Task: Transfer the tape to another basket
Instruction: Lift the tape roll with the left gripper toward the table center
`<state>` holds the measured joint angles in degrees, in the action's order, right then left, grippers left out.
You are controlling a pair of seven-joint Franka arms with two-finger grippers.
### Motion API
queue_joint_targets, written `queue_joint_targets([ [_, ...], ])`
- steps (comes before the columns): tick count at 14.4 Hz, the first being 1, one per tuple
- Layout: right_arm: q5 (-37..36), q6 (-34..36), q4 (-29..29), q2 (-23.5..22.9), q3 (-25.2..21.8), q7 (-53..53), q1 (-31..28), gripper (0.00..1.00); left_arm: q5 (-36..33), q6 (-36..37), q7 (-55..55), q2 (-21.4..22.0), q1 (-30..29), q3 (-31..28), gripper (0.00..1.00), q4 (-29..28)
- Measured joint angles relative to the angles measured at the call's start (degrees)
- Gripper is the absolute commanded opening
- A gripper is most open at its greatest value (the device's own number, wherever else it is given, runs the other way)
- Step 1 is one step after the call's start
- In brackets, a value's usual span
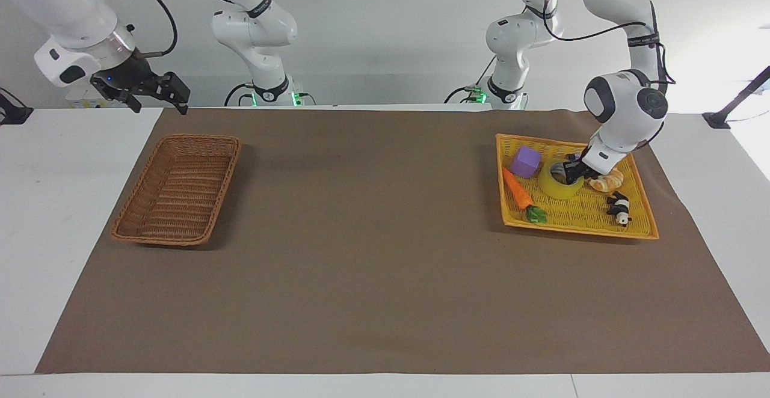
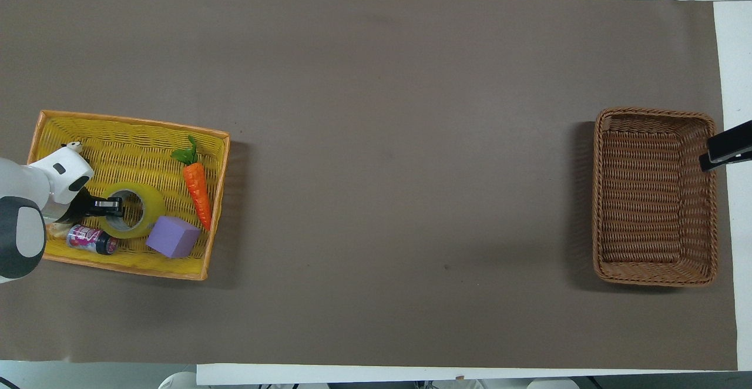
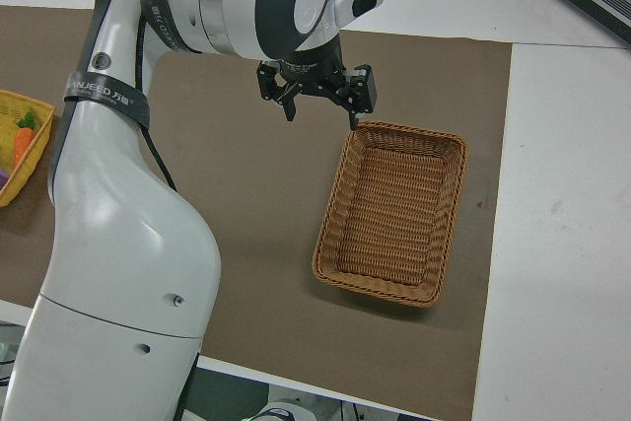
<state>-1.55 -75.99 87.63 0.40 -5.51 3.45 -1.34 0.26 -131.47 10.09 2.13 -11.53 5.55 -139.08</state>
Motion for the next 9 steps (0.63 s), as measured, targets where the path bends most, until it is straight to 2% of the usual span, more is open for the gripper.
queue_joint_targets([
  [2, 0.0, 0.0, 0.0, 0.0, 0.0, 0.0, 0.0, 0.99, 0.07, 4.75, -0.49, -0.05, 0.27, 0.27, 0.0, 3.68],
  [4, 0.0, 0.0, 0.0, 0.0, 0.0, 0.0, 0.0, 0.99, 0.76, 12.29, -4.18, -0.28, 2.25, 0.42, 0.0, 10.12],
  [6, 0.0, 0.0, 0.0, 0.0, 0.0, 0.0, 0.0, 0.99, 5.15, 18.16, -11.74, -1.14, 6.02, 0.7, 0.0, 16.72],
  [9, 0.0, 0.0, 0.0, 0.0, 0.0, 0.0, 0.0, 0.99, 14.16, 20.27, -26.97, -2.95, 13.5, 1.29, 0.01, 21.67],
])
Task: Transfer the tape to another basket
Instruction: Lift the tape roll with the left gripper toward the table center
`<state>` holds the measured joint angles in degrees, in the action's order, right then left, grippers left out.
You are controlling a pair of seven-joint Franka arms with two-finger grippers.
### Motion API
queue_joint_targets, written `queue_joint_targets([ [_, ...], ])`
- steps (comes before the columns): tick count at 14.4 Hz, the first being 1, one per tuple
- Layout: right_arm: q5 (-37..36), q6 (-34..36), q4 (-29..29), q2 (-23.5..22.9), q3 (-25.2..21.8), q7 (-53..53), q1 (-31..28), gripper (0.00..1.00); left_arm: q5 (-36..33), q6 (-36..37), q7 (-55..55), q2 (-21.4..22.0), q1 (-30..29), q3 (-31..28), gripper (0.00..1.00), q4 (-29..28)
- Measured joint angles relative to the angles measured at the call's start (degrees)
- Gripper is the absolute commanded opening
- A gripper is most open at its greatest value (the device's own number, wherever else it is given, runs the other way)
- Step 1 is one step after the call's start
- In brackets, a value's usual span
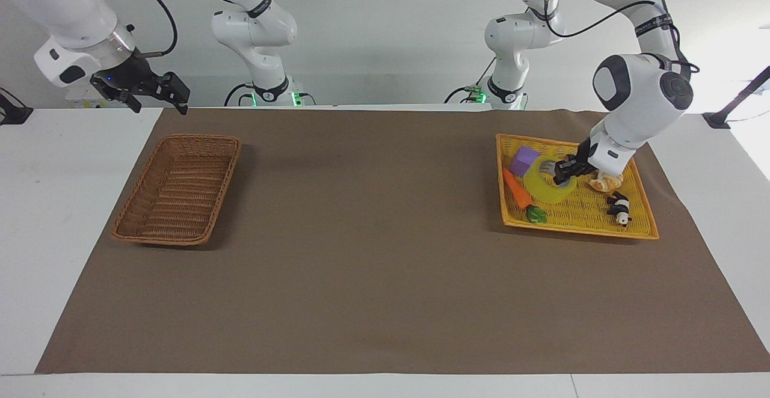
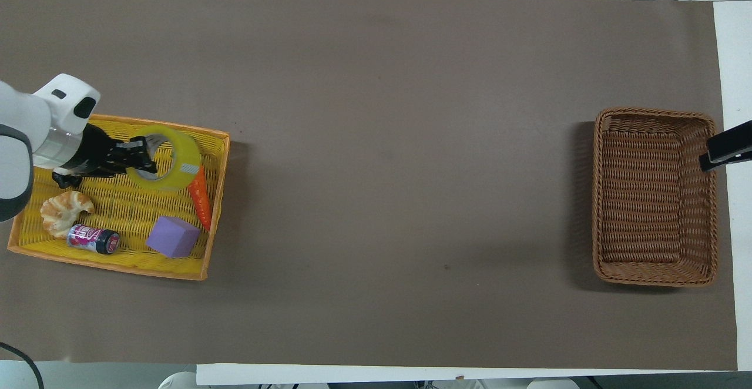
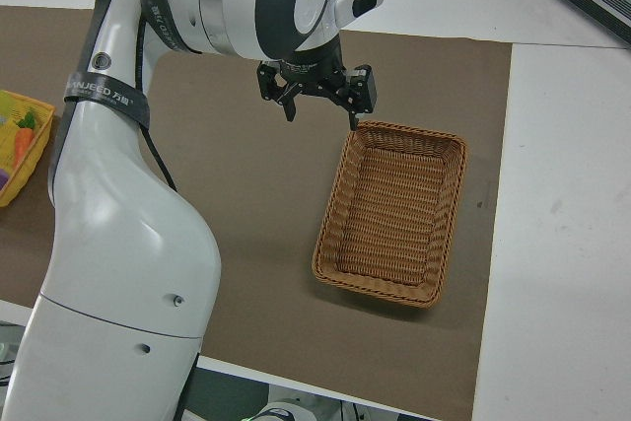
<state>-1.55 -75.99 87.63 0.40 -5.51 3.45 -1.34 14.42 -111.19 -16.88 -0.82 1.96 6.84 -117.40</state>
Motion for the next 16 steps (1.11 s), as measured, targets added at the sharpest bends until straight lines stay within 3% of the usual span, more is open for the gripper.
queue_joint_targets([
  [5, 0.0, 0.0, 0.0, 0.0, 0.0, 0.0, 0.0, 0.99, 3.94, -3.85, -16.7, -1.43, 18.54, 0.52, 0.03, 1.95],
  [7, 0.0, 0.0, 0.0, 0.0, 0.0, 0.0, 0.0, 0.99, 6.23, -4.05, -20.55, -1.67, 22.76, 0.6, 0.02, 4.17],
  [13, 0.5, -0.46, 0.16, 0.01, -0.13, 0.97, -1.7, 0.99, 7.76, -4.06, -28.83, -3.61, 26.5, 0.38, 0.02, 7.85],
  [16, 12.15, -3.88, 1.8, 0.1, -0.15, 3.0, -2.17, 0.99, 7.86, -4.07, -29.1, -4.15, 26.45, -0.07, 0.01, 8.45],
])
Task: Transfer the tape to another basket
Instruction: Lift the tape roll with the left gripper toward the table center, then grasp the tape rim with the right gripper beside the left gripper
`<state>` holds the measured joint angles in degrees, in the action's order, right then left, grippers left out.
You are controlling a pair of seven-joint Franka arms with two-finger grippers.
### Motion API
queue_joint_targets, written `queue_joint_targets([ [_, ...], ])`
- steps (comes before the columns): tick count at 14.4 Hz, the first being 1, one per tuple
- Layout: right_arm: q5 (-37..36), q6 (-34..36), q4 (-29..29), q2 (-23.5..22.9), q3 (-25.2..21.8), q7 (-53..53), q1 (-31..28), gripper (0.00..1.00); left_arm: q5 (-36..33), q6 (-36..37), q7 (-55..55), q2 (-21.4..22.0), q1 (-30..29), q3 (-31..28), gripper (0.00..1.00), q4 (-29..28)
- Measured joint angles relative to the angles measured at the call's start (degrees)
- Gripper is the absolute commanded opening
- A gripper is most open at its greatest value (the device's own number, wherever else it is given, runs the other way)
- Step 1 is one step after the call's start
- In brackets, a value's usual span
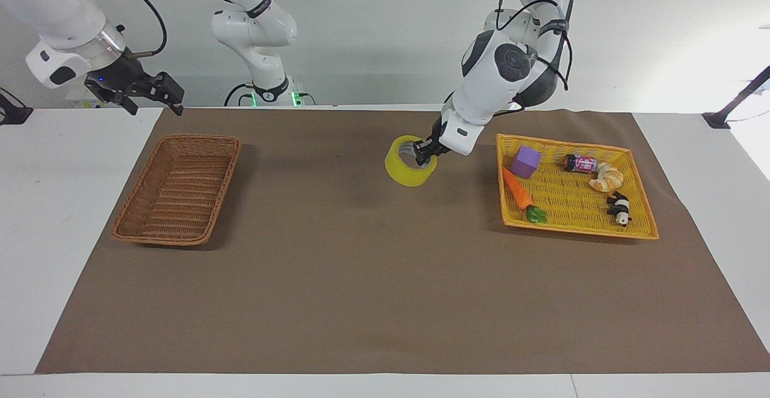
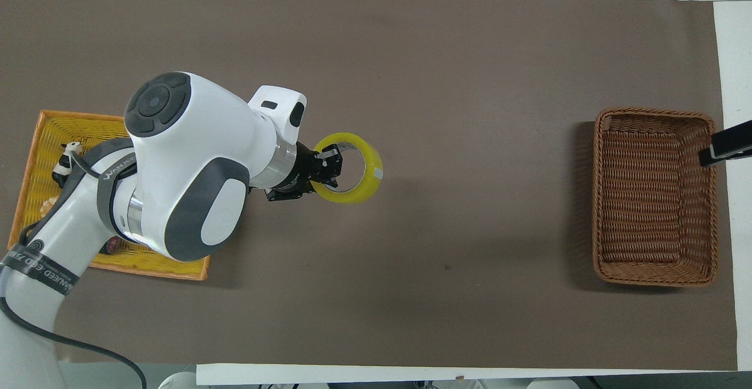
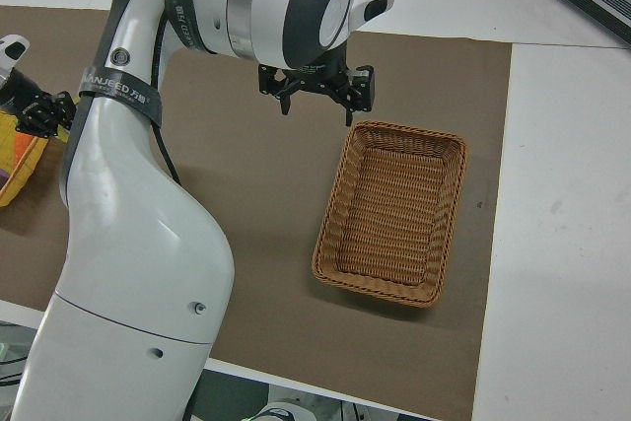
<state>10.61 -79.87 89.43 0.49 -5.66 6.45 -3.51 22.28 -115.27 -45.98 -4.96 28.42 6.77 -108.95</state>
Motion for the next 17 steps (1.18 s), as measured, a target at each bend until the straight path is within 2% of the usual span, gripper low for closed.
queue_joint_targets([
  [3, 16.33, -4.58, 5.06, 0.77, 0.68, 0.27, 0.24, 0.99, 2.58, -0.03, -0.05, -0.27, -0.14, -0.15, 0.01, 0.49],
  [5, 29.75, -9.95, 9.48, 0.89, 1.11, 0.53, 1.53, 0.99, 4.09, -0.05, -0.21, -0.62, -0.16, -0.23, 0.01, 1.3],
  [6, 34.04, -13.28, 11.45, 0.83, 1.18, 0.63, 3.14, 0.99, 4.2, -0.05, -0.47, -0.77, -0.16, -0.23, 0.01, 1.6],
  [11, 45.86, -32.36, 19.54, -3.14, 1.55, 2.48, 17.4, 0.99, 4.28, -0.05, -1.26, -1.26, -0.13, -0.19, 0.01, 2.57],
  [14, 51.85, -37.66, 21.71, -6.07, 1.58, 3.95, 22.92, 0.99, 4.3, -0.05, -1.57, -1.29, -0.02, -0.09, 0.01, 2.6],
  [17, 56.23, -40.03, 23.22, -6.17, 1.53, 4.23, 25.35, 0.99, 4.3, -0.15, -2.17, -1.29, 0.02, -0.06, 0.01, 2.64],
])
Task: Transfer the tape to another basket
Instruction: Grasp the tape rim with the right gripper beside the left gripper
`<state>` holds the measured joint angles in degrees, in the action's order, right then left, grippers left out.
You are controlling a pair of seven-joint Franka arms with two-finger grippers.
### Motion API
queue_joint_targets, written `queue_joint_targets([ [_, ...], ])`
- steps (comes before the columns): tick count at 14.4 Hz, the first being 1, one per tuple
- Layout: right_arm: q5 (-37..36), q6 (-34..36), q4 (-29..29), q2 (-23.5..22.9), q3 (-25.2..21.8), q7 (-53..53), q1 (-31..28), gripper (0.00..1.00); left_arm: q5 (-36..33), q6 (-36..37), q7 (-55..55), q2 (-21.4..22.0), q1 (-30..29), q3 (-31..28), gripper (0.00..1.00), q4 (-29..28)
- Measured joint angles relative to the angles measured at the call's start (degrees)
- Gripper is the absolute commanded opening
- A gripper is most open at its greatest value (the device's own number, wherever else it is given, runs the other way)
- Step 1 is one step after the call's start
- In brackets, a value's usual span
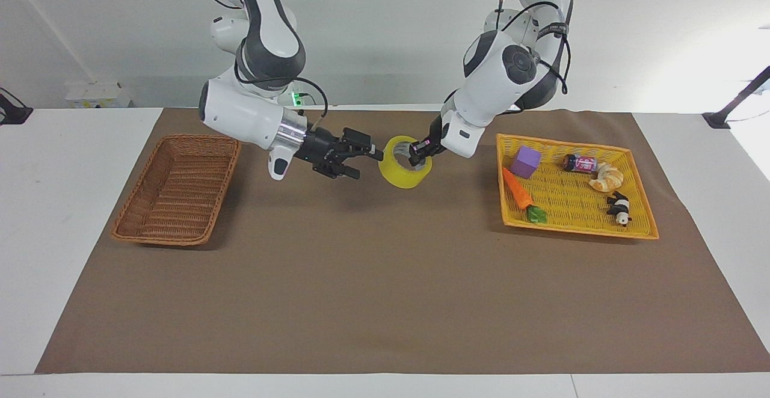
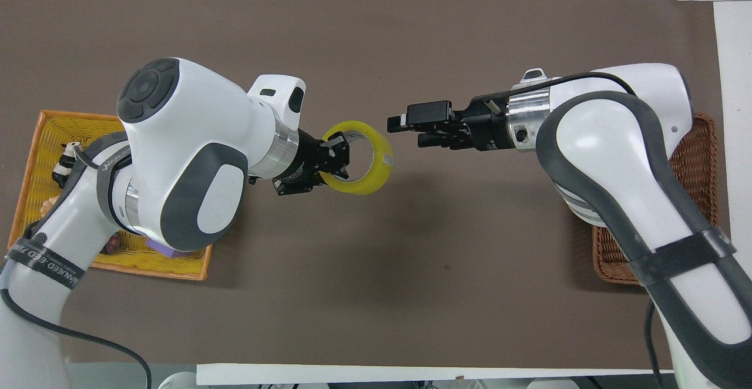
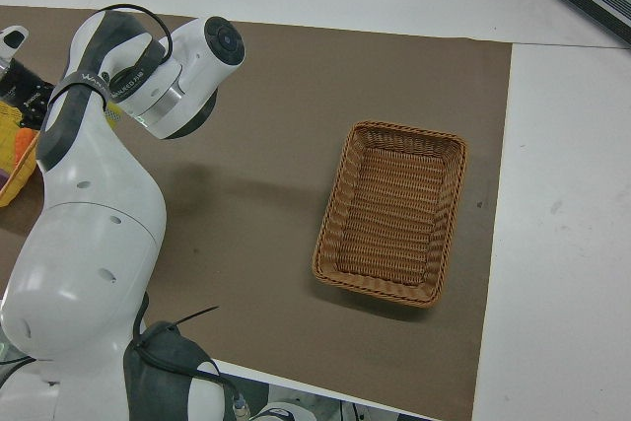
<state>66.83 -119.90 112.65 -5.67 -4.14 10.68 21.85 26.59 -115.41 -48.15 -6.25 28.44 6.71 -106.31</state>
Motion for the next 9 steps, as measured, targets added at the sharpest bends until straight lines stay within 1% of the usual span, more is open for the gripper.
queue_joint_targets([
  [3, 2.57, -2.05, 1.95, 0.49, -0.05, 0.0, 1.8, 0.99, 0.0, -0.15, -0.27, 0.0, 0.0, 0.0, 0.01, 0.02],
  [9, 2.99, -2.09, 3.76, 1.33, -0.08, 0.0, 3.46, 0.99, 0.0, -0.25, -0.41, -0.02, 0.0, 0.0, 0.01, 0.02],
])
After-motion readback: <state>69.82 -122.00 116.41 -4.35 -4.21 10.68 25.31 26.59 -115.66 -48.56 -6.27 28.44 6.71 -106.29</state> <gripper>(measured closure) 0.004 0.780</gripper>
